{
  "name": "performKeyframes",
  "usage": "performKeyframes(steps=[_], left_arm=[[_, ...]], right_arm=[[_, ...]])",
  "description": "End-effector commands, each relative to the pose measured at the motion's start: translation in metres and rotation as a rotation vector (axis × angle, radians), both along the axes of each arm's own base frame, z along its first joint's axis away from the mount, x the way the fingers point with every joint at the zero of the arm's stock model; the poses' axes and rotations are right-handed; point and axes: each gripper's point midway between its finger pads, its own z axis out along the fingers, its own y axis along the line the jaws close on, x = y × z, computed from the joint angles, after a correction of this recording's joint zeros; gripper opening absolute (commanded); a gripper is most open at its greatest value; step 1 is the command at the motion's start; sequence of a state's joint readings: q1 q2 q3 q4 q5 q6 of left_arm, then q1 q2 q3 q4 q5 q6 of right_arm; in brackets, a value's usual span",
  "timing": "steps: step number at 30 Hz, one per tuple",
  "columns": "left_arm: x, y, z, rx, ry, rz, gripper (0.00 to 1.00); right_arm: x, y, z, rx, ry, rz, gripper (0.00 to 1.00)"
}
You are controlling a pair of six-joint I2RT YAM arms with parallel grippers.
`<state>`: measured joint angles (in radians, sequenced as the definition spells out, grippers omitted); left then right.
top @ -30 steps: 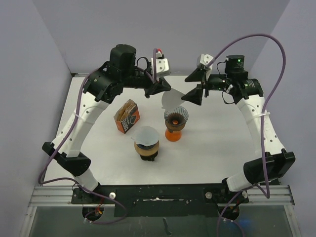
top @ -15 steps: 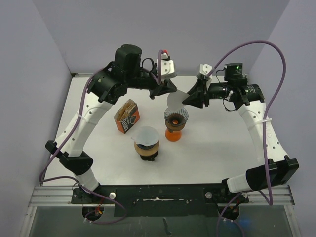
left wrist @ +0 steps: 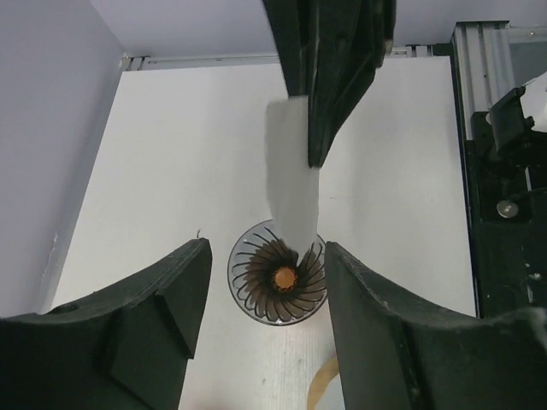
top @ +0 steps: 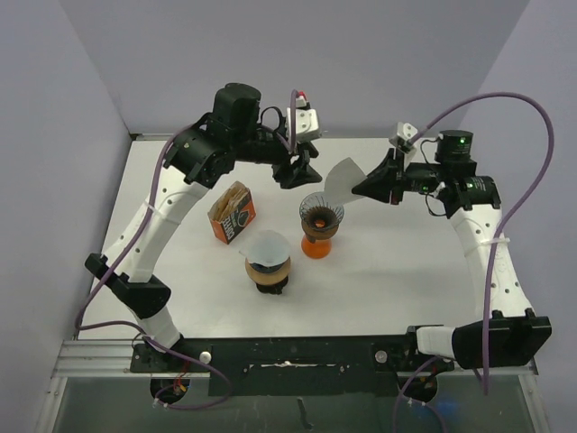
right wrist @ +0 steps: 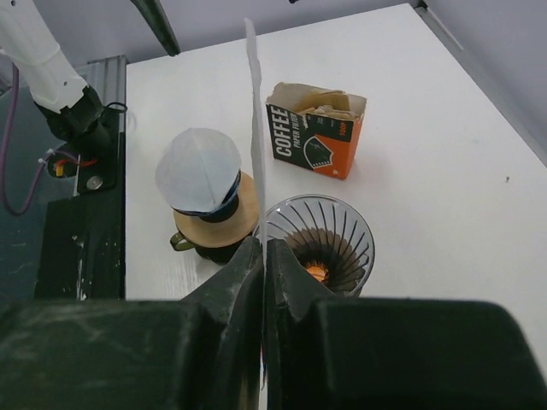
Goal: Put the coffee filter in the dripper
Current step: Place the coffee filter in the coffee dripper.
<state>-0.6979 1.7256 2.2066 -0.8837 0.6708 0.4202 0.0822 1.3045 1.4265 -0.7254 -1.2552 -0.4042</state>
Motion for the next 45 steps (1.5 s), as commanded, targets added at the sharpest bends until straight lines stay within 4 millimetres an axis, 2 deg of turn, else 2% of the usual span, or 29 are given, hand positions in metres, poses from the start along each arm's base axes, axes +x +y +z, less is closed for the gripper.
performKeyframes(steps=[1, 3, 8, 16, 25, 33, 45], left_arm=[[-0.004, 0.017, 0.018, -0.068, 0.022, -0.006, 0.57], [-0.002, 0.017, 0.007, -0.075, 0.066, -0.016, 0.63], [-0.009, 0.012, -0.014, -0.062, 0.117, -0.077, 0.64], [-0.019, 0.003, -0.025, -0.085, 0.184, -0.126, 0.64], [-0.02, -0.002, -0.018, -0.109, 0.199, -0.136, 0.63], [-0.026, -0.006, -0.003, -0.143, 0.222, -0.167, 0.61], [-0.026, -0.012, 0.001, -0.156, 0.236, -0.187, 0.59]], right_arm=[[-0.022, -0.013, 0.038, 0.093, -0.059, 0.015, 0.0], [-0.031, -0.015, 0.042, 0.119, -0.032, 0.027, 0.0], [-0.042, -0.016, 0.055, 0.145, -0.002, 0.05, 0.0], [-0.049, -0.014, 0.063, 0.172, 0.04, 0.095, 0.0], [-0.044, -0.013, 0.057, 0.174, 0.067, 0.094, 0.0], [-0.039, -0.014, 0.054, 0.172, 0.074, 0.082, 0.0], [-0.033, -0.013, 0.053, 0.172, 0.086, 0.074, 0.0]])
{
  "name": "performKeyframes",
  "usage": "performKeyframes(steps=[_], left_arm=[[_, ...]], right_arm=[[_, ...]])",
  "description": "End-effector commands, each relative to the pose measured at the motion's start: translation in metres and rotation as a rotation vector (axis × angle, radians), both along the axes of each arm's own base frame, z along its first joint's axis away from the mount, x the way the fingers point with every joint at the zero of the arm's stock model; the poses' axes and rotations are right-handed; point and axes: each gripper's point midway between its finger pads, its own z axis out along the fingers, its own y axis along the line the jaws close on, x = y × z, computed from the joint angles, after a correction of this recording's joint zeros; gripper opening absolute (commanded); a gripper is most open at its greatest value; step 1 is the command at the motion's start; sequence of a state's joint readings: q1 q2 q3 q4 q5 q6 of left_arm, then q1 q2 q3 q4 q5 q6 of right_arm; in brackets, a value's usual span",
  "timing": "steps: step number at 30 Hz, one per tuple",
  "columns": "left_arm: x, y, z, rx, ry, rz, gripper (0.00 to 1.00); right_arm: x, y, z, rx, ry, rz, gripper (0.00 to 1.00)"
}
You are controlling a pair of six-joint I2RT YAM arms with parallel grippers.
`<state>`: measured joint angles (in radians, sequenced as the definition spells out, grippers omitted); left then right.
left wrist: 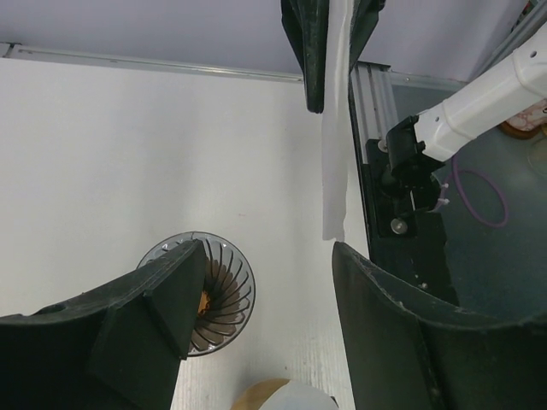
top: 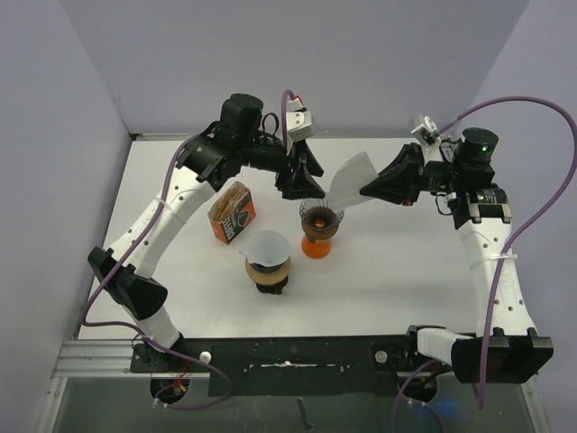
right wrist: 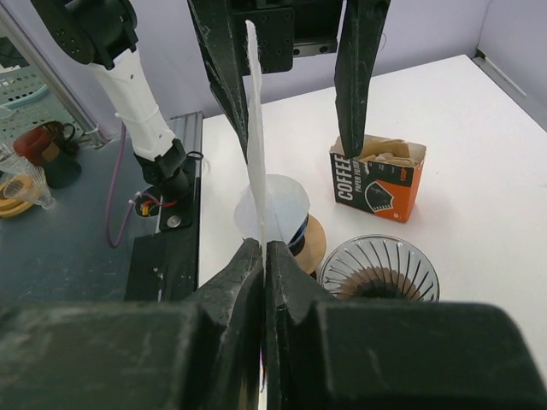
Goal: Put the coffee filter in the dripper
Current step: Place the coffee filter in the coffee dripper.
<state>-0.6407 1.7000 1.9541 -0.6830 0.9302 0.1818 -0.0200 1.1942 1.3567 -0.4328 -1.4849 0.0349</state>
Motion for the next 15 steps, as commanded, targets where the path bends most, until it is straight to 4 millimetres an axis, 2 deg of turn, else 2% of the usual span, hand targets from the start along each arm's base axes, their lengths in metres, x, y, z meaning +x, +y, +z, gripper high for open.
performKeyframes(steps=[1, 10, 15], left_arm=[[-0.0109, -0.0035, 0.0396, -0.092, -0.075, -0.058, 0.59], [-0.0119, -0.0076, 0.039, -0.089, -0.079, -0.07, 0.59], [-0.0027, -0.0034, 0.0395, -0.068, -0.124, -0.011, 0.59]], right_arm=[[0.005, 0.0005, 0.0034, 0.002, -0.019, 0.006, 0.0], [0.0096, 0.0024, 0.0017, 0.001, -0.012, 0.009, 0.0], [0.0099, 0.0026, -0.0005, 0.0, -0.015, 0.013, 0.0]])
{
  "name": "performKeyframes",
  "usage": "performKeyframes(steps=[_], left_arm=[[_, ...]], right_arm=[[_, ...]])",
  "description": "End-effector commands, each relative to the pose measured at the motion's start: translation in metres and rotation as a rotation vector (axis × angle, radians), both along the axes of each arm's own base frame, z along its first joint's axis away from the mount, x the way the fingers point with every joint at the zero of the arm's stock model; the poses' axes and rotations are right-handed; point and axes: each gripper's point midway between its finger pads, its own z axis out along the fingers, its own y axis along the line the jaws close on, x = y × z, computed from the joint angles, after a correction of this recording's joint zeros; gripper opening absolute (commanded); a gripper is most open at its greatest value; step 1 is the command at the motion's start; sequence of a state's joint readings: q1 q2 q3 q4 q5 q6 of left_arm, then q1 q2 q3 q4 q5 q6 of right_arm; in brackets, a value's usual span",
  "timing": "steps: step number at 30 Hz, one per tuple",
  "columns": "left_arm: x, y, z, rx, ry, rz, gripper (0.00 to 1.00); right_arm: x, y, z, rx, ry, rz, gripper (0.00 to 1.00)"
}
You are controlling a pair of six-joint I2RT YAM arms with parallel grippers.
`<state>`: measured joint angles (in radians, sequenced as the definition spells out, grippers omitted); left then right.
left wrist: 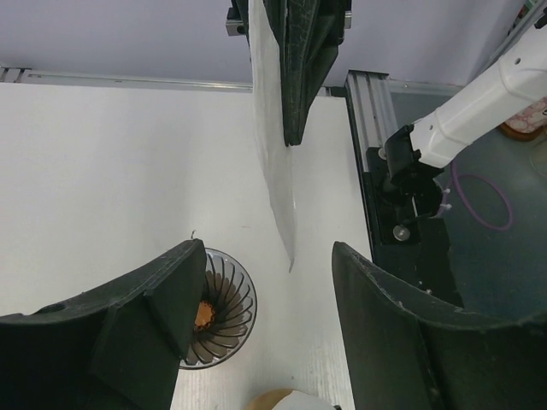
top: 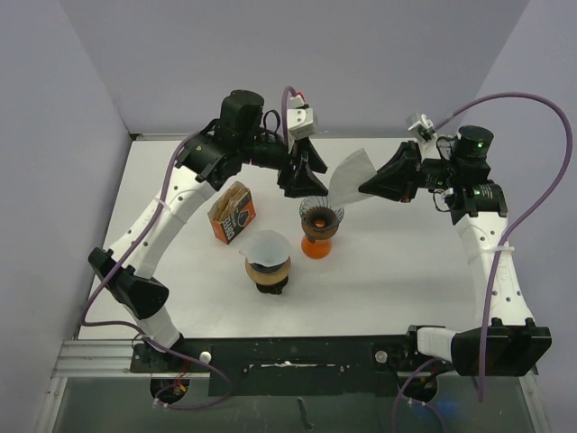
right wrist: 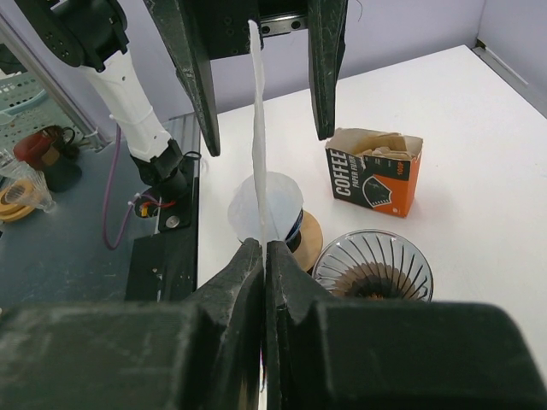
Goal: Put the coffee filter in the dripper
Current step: Place the coffee filter in the coffee dripper.
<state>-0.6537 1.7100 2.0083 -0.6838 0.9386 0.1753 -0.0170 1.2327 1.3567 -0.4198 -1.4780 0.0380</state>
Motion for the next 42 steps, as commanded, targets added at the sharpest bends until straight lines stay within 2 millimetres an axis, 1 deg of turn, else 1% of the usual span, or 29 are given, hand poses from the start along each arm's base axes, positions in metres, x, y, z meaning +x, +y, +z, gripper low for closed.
performKeyframes(steps=[1, 9, 17, 21, 25, 29, 33, 37, 42], left_arm=[[0.005, 0.003, 0.022, -0.034, -0.105, 0.028, 0.59], [0.03, 0.013, 0.018, -0.022, -0.111, 0.152, 0.62], [0.041, 0.008, 0.008, -0.017, -0.096, 0.188, 0.62], [0.036, 0.002, 0.003, -0.015, -0.084, 0.162, 0.62], [0.03, -0.002, 0.005, -0.022, -0.072, 0.134, 0.62], [0.029, 0.002, 0.003, -0.005, -0.092, 0.14, 0.62], [0.03, 0.009, -0.003, 0.029, -0.112, 0.159, 0.62], [0.021, 0.009, -0.006, 0.034, -0.102, 0.122, 0.62], [0.013, 0.008, -0.003, 0.028, -0.101, 0.088, 0.6]], right_arm=[[-0.002, 0.002, 0.007, 0.0, -0.048, 0.013, 0.0], [-0.001, 0.002, 0.008, -0.005, -0.065, 0.004, 0.0], [-0.007, 0.005, 0.013, -0.002, -0.074, 0.028, 0.0], [-0.007, 0.006, 0.013, 0.0, -0.069, 0.036, 0.0], [-0.007, 0.006, 0.014, 0.001, -0.069, 0.041, 0.0], [-0.004, 0.006, 0.015, -0.002, -0.071, 0.029, 0.0], [-0.004, 0.005, 0.016, -0.004, -0.078, 0.021, 0.0], [-0.002, 0.004, 0.017, -0.006, -0.078, 0.008, 0.0], [0.001, 0.004, 0.017, -0.01, -0.076, -0.005, 0.0]])
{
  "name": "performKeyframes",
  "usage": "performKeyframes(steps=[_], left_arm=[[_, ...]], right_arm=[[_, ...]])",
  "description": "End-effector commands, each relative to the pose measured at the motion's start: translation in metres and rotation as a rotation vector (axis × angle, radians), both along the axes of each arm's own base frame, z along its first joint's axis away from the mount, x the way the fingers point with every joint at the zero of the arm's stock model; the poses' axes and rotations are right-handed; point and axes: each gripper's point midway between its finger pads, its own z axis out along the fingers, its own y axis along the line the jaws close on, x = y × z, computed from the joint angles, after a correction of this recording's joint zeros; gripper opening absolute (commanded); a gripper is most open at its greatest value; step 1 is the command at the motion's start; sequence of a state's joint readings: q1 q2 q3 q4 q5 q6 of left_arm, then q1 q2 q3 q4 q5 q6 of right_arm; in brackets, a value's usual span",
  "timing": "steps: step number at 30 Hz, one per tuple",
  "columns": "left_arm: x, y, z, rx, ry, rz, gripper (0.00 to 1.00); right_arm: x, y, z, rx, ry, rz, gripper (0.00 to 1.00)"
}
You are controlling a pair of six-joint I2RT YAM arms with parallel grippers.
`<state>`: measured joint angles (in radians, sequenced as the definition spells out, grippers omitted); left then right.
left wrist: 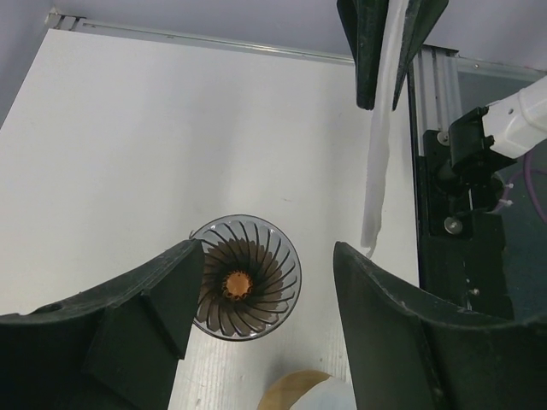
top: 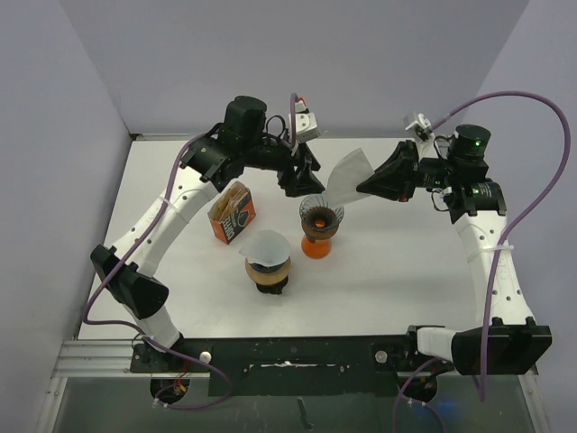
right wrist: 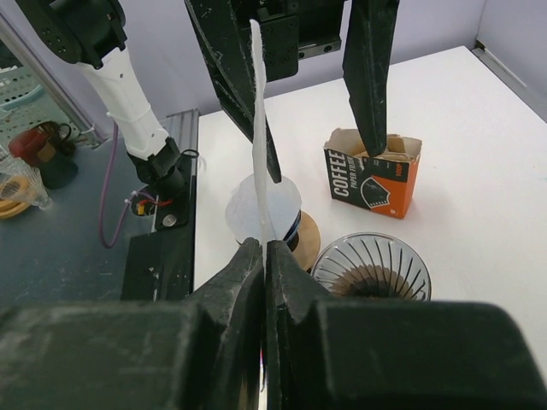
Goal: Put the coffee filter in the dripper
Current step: Place the coffee filter in the coffee dripper.
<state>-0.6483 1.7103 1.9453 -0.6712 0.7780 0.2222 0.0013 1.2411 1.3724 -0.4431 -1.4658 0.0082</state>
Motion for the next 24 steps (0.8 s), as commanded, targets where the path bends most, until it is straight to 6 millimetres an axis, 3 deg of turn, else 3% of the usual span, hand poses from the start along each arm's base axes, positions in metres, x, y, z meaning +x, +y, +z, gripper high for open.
performKeyframes(steps=[1, 24], left_arm=[[-0.02, 0.004, 0.028, -0.051, -0.055, -0.061, 0.6], [-0.032, 0.003, 0.044, -0.087, -0.047, -0.109, 0.56]], right_arm=[[0.002, -0.001, 0.017, -0.004, -0.063, -0.016, 0.0], [0.006, -0.001, 0.01, -0.015, -0.055, -0.037, 0.0]])
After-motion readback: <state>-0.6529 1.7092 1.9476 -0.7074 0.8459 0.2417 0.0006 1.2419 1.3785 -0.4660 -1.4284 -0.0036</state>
